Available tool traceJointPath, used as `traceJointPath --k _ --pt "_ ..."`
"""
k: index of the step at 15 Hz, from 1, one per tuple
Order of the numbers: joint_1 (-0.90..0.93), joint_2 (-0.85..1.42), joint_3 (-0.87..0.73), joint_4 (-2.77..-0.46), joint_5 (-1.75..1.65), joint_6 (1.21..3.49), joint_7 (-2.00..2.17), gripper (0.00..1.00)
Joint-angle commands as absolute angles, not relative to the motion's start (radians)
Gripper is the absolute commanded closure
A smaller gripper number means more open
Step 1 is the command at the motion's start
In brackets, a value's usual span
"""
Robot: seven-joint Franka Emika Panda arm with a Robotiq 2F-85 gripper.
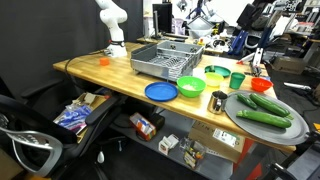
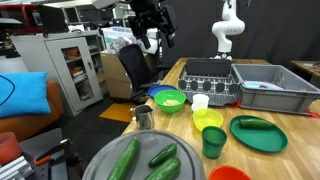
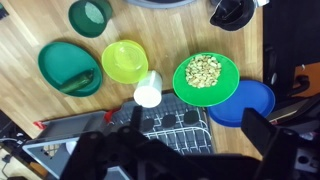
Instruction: Put the yellow bowl on the drying rack.
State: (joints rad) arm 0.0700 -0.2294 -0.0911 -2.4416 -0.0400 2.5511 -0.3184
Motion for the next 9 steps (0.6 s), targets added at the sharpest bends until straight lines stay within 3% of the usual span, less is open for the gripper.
traceJointPath --k 1,9 --pt "0.083 -0.090 -0.088 -2.345 0.007 2.563 -0.446 0.00" --pt "0.060 -0.060 -0.063 -2.334 0.010 2.561 -0.463 0.00"
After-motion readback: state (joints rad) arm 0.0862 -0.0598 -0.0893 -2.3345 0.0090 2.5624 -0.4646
